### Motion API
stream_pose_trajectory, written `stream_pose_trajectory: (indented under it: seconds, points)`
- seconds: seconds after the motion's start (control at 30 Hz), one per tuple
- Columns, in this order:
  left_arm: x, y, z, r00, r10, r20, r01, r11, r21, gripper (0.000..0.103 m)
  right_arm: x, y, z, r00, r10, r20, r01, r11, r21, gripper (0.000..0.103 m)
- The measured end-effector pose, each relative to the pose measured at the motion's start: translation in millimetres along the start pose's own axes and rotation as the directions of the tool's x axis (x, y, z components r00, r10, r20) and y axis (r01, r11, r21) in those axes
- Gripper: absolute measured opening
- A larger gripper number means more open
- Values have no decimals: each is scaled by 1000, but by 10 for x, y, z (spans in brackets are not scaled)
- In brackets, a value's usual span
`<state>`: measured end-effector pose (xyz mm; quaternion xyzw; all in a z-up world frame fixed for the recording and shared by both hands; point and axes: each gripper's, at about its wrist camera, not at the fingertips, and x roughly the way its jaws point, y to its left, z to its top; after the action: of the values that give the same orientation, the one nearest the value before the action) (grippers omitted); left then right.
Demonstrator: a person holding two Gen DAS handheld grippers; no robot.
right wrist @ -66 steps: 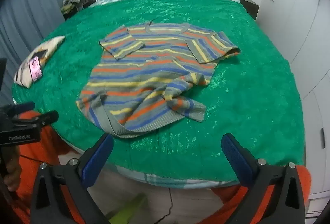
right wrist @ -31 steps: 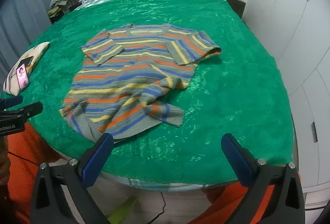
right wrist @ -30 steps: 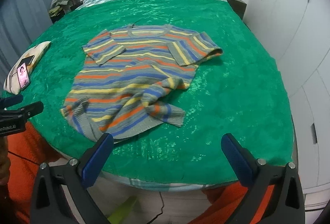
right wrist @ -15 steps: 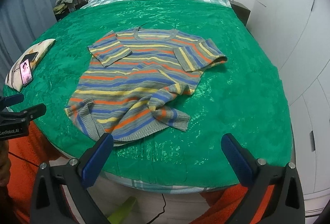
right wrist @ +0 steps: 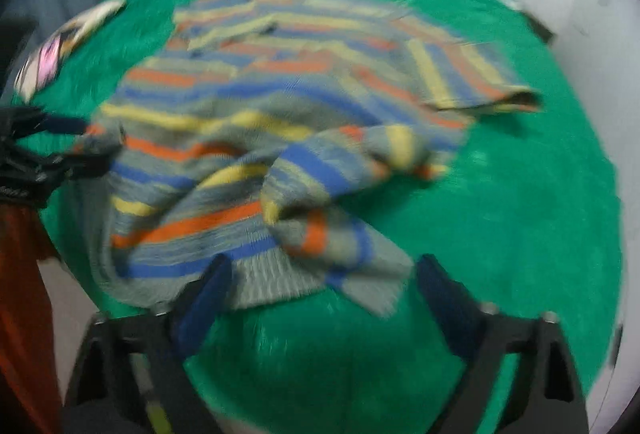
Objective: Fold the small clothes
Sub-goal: 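Grasp the sweater hem with the left tool while the right tool grasps it too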
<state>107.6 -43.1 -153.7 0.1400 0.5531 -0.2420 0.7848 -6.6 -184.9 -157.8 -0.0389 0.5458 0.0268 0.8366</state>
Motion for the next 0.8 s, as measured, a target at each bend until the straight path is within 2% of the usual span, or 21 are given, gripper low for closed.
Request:
stream_pose_trajectory:
  seconds: [0.03, 0.07, 0.13, 0.23, 0.33, 0.37, 0.4, 0.43, 0.47, 0.5, 0.57, 0.63, 0.7, 0.77, 0.8]
  points:
    - [-5, -5, -2, 1000, -5, 13, 5, 1000, 5, 12, 5, -71, 28, 1000, 22, 3, -22, 1000, 15, 55]
    - [-65, 18, -15, 999, -30, 30, 30, 1000, 0, 9, -59, -147, 44, 999, 49, 4, -49, 998, 41, 35]
    - [-278, 112, -73, 993, -91, 76, 93, 996, -13, 7, -258, -294, 31, 993, 121, 10, -121, 987, 110, 13]
    - [-708, 265, -256, 982, -131, 137, 129, 991, 21, 7, -774, -646, -138, 956, 291, 34, -288, 915, 282, 13]
    - [-1018, 425, -495, 976, -158, 151, 154, 987, 35, 7, -1003, -847, -351, 915, 402, 34, -381, 832, 404, 13]
    - [-1050, 457, -566, 977, -156, 142, 153, 988, 29, 9, -1002, -886, -420, 909, 416, 21, -383, 814, 438, 16]
    - [-1041, 486, -631, 981, -150, 125, 149, 989, 15, 13, -961, -909, -482, 914, 405, -4, -359, 815, 455, 19]
    - [-994, 527, -681, 984, -149, 101, 150, 989, -3, 17, -858, -914, -565, 926, 374, -56, -307, 830, 466, 35]
    - [-935, 562, -728, 984, -160, 75, 161, 987, -15, 33, -747, -883, -643, 931, 353, -94, -271, 841, 469, 51]
    - [-903, 580, -791, 985, -164, 60, 166, 986, -24, 51, -636, -883, -697, 930, 347, -122, -250, 839, 483, 54]
    - [-884, 664, -857, 987, -141, 72, 146, 987, -67, 68, -500, -919, -809, 916, 379, -132, -256, 806, 533, 53]
    - [-850, 805, -876, 987, -137, 84, 149, 976, -156, 73, -465, -951, -830, 924, 363, -118, -244, 800, 548, 56]
    - [-736, 895, -858, 992, -108, 69, 121, 966, -229, 77, -436, -941, -785, 933, 339, -119, -229, 816, 531, 63]
    - [-493, 873, -819, 998, -68, 3, 67, 961, -268, 77, -357, -854, -743, 932, 332, -146, -223, 842, 491, 73]
    - [-382, 831, -810, 998, -60, -36, 48, 964, -261, 73, -279, -774, -726, 925, 331, -184, -215, 859, 465, 74]
